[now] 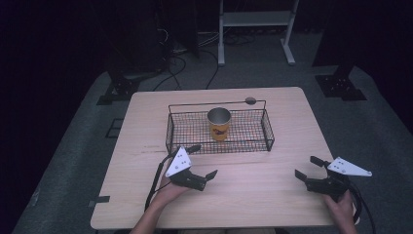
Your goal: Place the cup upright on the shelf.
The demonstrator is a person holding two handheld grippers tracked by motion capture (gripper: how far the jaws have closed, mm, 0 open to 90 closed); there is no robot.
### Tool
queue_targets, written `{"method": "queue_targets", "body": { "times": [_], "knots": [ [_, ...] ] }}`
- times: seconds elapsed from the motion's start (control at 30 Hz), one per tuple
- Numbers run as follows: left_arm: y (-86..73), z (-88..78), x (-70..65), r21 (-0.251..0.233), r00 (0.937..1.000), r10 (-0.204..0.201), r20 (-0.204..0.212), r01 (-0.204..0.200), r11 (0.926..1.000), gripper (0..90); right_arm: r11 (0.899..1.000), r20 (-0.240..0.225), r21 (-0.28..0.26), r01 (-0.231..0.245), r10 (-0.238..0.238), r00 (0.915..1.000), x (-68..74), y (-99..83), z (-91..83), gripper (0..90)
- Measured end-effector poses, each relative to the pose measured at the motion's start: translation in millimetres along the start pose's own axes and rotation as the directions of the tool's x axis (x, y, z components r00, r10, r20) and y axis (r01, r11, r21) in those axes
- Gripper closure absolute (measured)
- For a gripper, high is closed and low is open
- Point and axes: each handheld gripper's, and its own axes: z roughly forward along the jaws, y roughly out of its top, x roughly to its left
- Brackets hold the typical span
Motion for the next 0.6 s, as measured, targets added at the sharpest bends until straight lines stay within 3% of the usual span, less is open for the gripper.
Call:
{"method": "queue_targets", "body": {
  "times": [0.37, 0.6],
  "knots": [
    [-9.2, -9.8, -10.6, -0.039, 0.9994, -0.026, -0.022, 0.025, 0.9989, 1.0, 1.000, 0.000, 0.000, -0.001, 0.001, 1.0000, -0.1, -0.1, 0.1, 13.0],
    [-17.9, -12.2, -16.2, -0.019, 0.9990, -0.034, -0.028, 0.033, 0.9993, 1.0, 1.000, -0.002, -0.009, 0.001, -0.001, 1.0000, 0.3, -0.3, -1.6, 13.0]
  ]
}}
